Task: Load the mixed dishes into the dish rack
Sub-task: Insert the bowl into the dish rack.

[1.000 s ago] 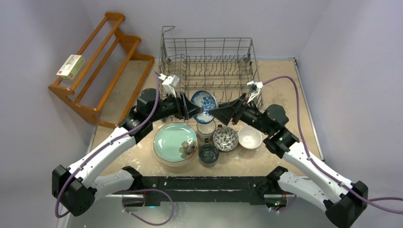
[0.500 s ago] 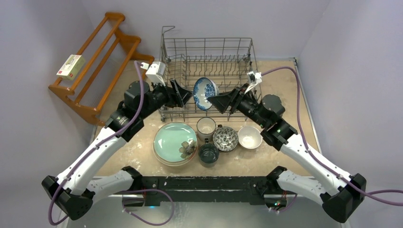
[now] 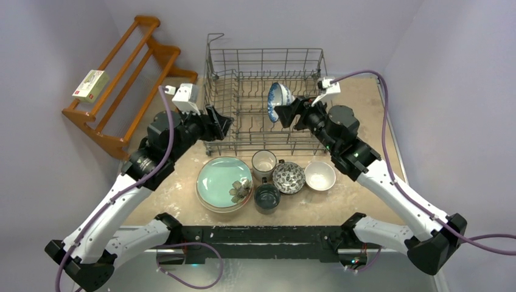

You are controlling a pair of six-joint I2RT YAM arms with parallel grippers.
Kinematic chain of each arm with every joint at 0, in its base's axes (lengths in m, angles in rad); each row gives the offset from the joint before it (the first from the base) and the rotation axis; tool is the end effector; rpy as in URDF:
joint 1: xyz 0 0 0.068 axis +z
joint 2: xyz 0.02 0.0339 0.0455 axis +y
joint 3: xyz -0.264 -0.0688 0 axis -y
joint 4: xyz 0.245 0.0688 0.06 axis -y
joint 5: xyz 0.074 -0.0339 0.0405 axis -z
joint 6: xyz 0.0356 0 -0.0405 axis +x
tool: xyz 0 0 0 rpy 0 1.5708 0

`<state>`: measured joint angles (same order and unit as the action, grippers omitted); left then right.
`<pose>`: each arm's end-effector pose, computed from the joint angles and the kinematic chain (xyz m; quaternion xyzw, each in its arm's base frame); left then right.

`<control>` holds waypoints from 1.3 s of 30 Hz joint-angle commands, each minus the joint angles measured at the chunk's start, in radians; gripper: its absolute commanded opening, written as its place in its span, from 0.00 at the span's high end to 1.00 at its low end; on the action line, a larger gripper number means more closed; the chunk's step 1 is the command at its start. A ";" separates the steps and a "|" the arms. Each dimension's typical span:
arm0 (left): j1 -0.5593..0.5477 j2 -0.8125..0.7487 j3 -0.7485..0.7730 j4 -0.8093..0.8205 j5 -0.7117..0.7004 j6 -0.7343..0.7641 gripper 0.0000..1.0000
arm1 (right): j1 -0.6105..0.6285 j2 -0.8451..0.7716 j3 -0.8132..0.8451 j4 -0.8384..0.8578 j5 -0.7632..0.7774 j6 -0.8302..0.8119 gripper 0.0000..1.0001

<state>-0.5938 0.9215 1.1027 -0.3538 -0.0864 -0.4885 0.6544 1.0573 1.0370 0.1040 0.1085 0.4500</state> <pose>0.1662 -0.1085 0.4081 0.0125 0.7651 -0.3029 0.5681 0.1971 0.1464 0.4076 -0.0293 0.6765 0.3543 0.6450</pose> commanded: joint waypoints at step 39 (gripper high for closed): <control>0.005 -0.118 -0.223 -0.011 -0.066 0.105 0.33 | -0.255 0.369 0.205 -0.133 0.189 -0.610 1.00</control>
<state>-0.5938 0.8192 0.8856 -0.3840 -0.1387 -0.4038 0.4175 1.4025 1.1778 -0.0509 0.3256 -0.0990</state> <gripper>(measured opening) 0.675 0.692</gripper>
